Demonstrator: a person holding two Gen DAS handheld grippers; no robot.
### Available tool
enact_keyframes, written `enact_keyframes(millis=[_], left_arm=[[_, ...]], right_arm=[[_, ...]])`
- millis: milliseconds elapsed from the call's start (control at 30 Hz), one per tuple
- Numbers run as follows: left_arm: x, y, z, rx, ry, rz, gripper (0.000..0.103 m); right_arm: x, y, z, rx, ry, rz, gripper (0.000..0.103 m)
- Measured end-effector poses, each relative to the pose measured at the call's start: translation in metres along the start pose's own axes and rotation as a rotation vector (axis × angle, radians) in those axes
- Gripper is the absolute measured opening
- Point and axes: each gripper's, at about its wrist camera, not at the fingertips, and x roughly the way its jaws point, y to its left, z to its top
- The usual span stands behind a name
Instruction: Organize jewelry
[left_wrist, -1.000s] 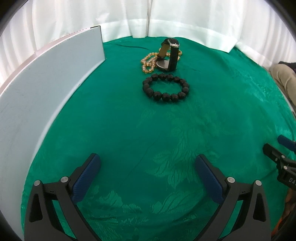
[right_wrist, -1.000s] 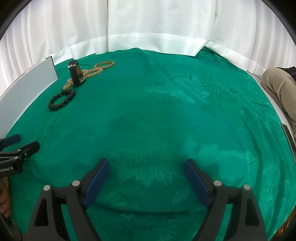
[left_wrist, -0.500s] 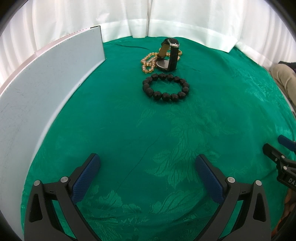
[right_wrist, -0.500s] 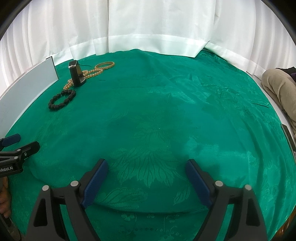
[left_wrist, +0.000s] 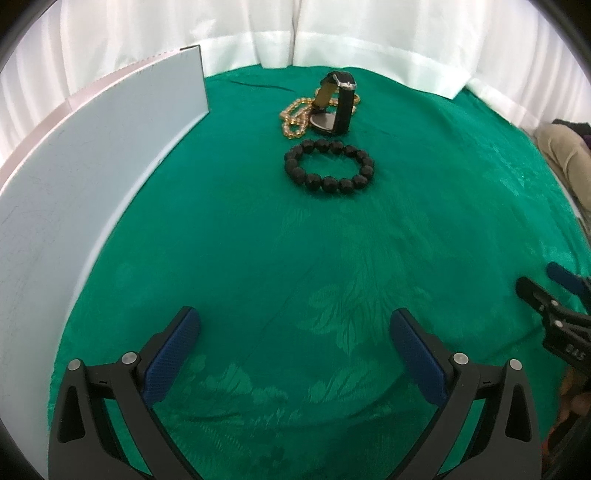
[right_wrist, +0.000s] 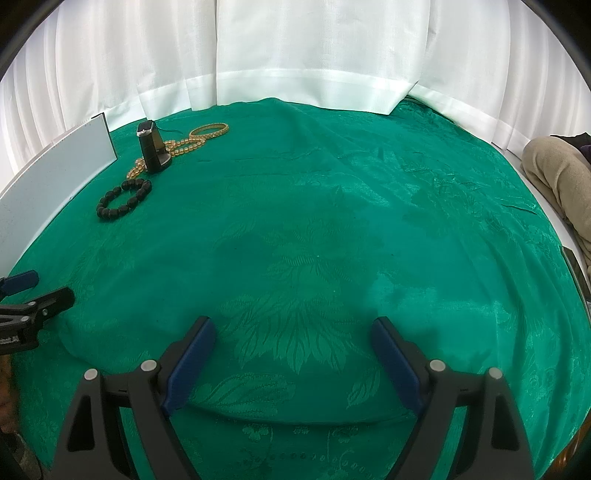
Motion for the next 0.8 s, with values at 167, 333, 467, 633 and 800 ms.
enact_keyframes(millis=[167,333,467,633,800], left_arm=[[-0.019,0.008,0.017,-0.014,-0.035,-0.027,0.102],[-0.033,0.019,0.053,-0.071,-0.074,-0.102,0.102],[-0.030,0.012,0.082,-0.069,-0.090,-0.153,0.102],[-0.006,-0.014,0.117,-0.007,-0.134,-0.156,0.102],[0.043,-0.038,0.157,0.040,-0.171,-0.046,0.102]], right_arm=[[0.000,0.000,0.000,0.000,0.000,0.000,0.089],[0.000,0.000,0.000,0.000,-0.001,0.000,0.089],[0.000,0.000,0.000,0.000,0.000,0.000,0.089],[0.000,0.000,0.000,0.001,-0.001,0.000,0.089],[0.000,0.000,-0.001,0.001,-0.001,0.001,0.089]])
